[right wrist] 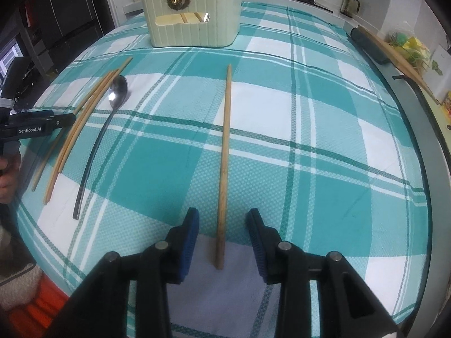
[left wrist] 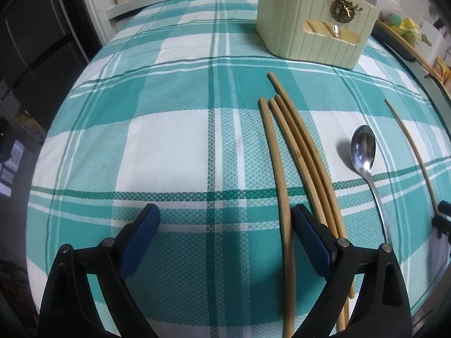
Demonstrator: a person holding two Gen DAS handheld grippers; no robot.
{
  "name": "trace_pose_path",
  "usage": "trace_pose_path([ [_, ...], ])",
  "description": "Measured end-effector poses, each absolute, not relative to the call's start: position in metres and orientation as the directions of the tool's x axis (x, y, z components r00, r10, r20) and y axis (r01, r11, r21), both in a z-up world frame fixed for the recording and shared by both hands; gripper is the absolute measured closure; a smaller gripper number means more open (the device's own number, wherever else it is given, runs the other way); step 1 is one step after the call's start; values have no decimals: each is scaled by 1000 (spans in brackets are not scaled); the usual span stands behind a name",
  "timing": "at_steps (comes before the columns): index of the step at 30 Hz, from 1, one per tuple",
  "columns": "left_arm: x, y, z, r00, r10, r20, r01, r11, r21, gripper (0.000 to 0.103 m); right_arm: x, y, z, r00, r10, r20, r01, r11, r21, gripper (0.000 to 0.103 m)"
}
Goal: Organize utensils
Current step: 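Grasp the lone chopstick with the right gripper while the left grasps a chopstick from the bundle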
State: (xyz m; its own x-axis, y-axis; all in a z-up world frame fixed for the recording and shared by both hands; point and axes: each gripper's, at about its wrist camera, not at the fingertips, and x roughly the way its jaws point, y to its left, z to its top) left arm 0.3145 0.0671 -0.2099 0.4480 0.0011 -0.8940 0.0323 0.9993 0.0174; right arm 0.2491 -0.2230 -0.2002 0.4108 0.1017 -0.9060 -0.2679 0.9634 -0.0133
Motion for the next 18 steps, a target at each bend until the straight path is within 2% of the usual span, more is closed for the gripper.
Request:
trace_pose_path([
  [11,332,67,-208,416,-32,-909,86,996,5,15,279,-228,-199,314,143,-939,-275,960,55,66],
  [18,349,53,-204,404,-53,-913,142,990,6,30,310,-221,-200,233,149,-961,-299,951,75,66],
])
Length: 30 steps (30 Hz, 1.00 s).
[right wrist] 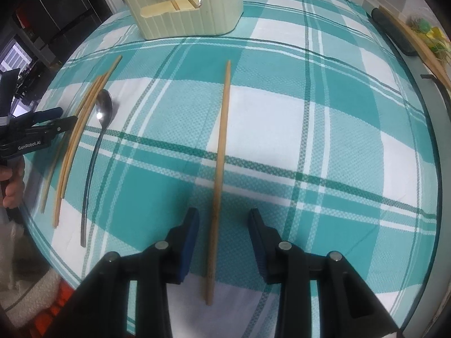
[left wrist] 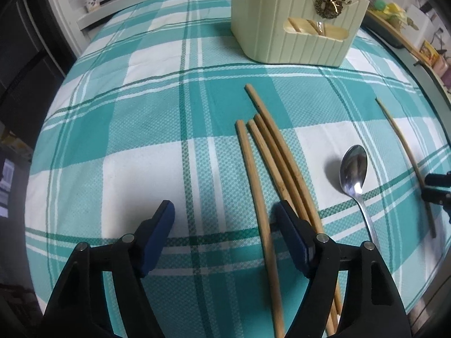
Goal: Organize utensils
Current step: 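Grasp the lone chopstick with the right gripper while the left grasps a chopstick from the bundle, then carry both chopsticks over the cream caddy, lower them in and open both grippers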
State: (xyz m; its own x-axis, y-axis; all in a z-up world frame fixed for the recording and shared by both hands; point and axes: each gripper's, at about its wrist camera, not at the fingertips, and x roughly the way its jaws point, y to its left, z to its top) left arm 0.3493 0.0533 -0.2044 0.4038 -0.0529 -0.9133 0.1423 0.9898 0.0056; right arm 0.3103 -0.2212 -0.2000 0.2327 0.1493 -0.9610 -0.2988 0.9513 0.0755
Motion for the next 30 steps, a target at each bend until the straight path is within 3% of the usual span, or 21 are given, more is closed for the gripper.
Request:
trace_pose_path([
  [5,371,45,-202,392,-56,-918,158,987,7,41,349,-208,-201,248,130,-960,-312,949,47,67],
  [8,383,40,-200,378,-53,-924,168,986,12,53,375,-195,-201,267,128,-955,-312,949,40,76],
  [9,386,39,-200,375,-49,-926,171,985,17,59,383,-189,-202,274,126,-953,-313,949,36,76],
  [10,388,38,-199,373,-56,-926,176,984,12,70,390,-185,-201,284,123,-951,-313,949,30,81],
  [12,392,37,-199,377,-57,-925,175,985,10,81,404,-178,-203,288,123,-950,-304,952,31,91],
  [13,393,37,-198,382,-53,-922,170,985,13,93,410,-175,-202,300,121,-946,-295,955,28,94],
  [21,374,50,-163,502,-101,-859,127,991,-42,98,407,-179,-189,374,221,-901,-268,955,123,97],
  [30,313,71,-71,681,-197,-705,151,980,-128,98,349,-204,-104,549,351,-758,-303,929,211,97],
])
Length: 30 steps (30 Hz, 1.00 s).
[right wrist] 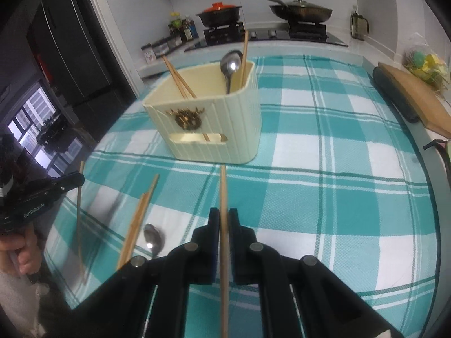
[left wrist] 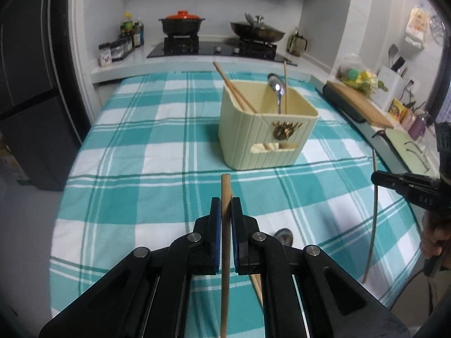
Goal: Organize utensils
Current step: 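Carry both chopsticks over the cream caddy, lower them in and open both grippers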
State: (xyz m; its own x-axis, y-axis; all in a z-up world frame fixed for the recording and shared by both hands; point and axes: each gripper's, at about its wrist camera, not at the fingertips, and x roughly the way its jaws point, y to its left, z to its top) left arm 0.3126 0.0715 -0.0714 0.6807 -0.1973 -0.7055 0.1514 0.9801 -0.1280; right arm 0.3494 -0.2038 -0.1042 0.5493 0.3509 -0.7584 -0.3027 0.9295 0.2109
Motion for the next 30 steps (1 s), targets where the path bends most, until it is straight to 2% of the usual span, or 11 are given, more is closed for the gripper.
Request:
trace_pose_path([
  [6,276,83,-28,759,-239,-605,163,970,-180,98,303,-209,-49,673,369,-641,-346,923,167,97],
  [12,260,87,-12,795,-265,-546,171,961,-218,98,271,-201,-19,766,349,-539,-361,928,89,97],
  [18,256,89,-1,806,-278,-522,173,955,-242,98,263,-198,-5,795,358,-489,-360,928,93,97],
  [30,277,88,34,821,-307,-482,211,947,-243,98,280,-204,23,810,370,-455,-349,928,133,97],
])
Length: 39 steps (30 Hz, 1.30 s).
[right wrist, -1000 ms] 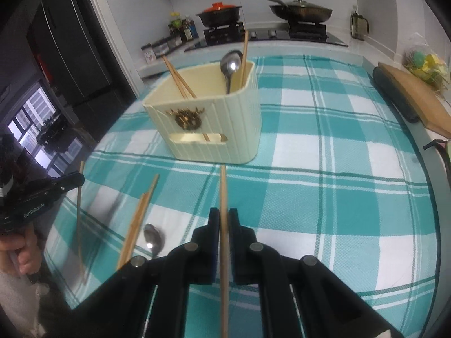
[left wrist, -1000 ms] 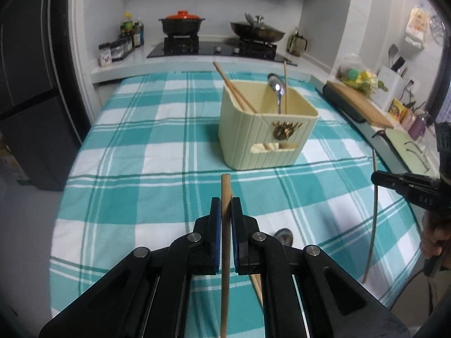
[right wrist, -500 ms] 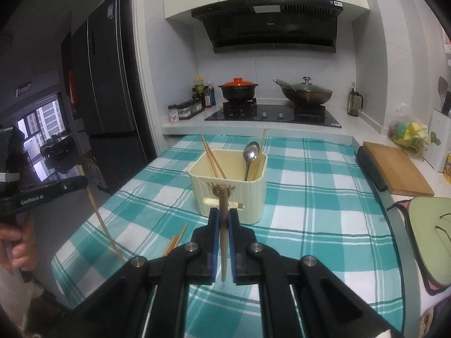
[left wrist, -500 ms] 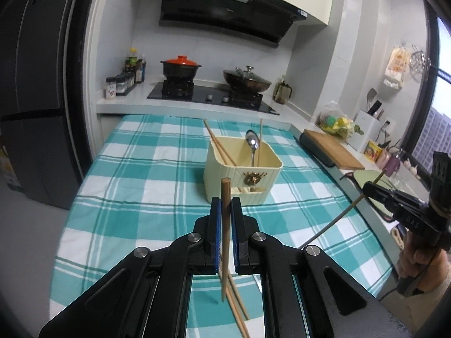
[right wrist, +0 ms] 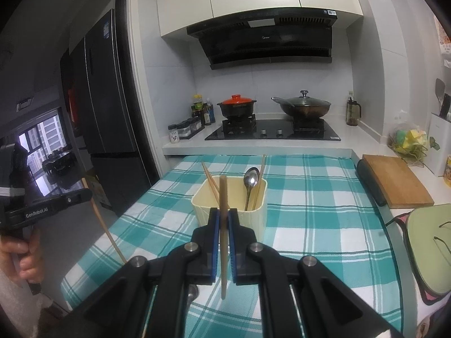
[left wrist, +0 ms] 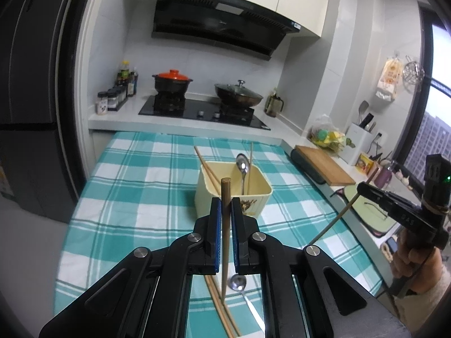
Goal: Organize utensils
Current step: 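Carry both chopsticks over the cream caddy, lower them in and open both grippers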
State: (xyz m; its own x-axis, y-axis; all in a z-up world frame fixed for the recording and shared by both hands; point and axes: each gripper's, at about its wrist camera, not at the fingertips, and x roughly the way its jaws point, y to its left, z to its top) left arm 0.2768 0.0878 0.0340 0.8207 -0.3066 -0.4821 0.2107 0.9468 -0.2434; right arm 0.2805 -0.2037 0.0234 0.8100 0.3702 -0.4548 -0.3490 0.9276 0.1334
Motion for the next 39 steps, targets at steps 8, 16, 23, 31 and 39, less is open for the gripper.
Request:
trace_pose_path([
  [8,299,90,73,852,-318,-417,234,942,-240,98,304,-204,55,839,358,-410,-338,933,124,97],
  [16,350,87,113,887,-309,-344,236,942,-240,98,343,-202,80,867,338,-365,-327,940,96,97],
  [23,408,64,113,890,-301,-344,231,946,-229,98,386,-195,90,889,341,-306,-327,940,99,97],
  [31,477,39,60,831,-301,-469,207,948,-242,98,460,-176,50,826,343,-448,-322,938,124,97],
  [39,523,24,-7,725,-287,-627,169,956,-241,98,522,-163,-11,686,314,-657,-286,946,154,97],
])
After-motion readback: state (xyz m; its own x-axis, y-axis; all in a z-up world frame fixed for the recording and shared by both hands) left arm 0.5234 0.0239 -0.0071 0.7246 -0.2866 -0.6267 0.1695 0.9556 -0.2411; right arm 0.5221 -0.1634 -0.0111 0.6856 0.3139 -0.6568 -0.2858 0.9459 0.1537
